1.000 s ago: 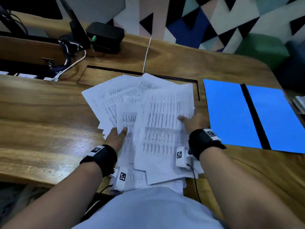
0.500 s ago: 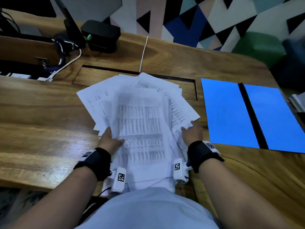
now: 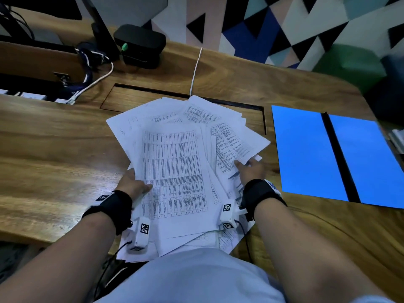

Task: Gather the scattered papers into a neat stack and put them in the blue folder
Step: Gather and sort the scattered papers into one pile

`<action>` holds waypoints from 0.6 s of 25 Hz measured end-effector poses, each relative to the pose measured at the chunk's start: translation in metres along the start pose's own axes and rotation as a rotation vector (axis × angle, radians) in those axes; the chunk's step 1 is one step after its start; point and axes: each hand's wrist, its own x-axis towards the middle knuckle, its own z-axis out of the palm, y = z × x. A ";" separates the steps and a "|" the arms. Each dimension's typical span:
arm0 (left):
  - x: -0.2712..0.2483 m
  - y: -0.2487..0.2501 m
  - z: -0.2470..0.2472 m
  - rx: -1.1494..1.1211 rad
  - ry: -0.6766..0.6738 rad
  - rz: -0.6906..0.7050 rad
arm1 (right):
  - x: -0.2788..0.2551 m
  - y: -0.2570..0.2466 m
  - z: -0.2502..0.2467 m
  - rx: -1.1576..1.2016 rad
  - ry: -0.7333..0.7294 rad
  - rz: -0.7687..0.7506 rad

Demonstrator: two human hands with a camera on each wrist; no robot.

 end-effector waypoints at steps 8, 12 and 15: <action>0.005 -0.002 0.005 -0.005 0.016 -0.043 | -0.019 -0.032 -0.019 0.036 0.270 -0.301; 0.006 -0.005 0.006 -0.018 0.034 -0.062 | -0.028 -0.047 -0.029 0.074 0.302 -0.422; 0.006 -0.010 0.006 -0.023 0.025 -0.063 | -0.024 -0.054 -0.039 0.154 0.320 -0.430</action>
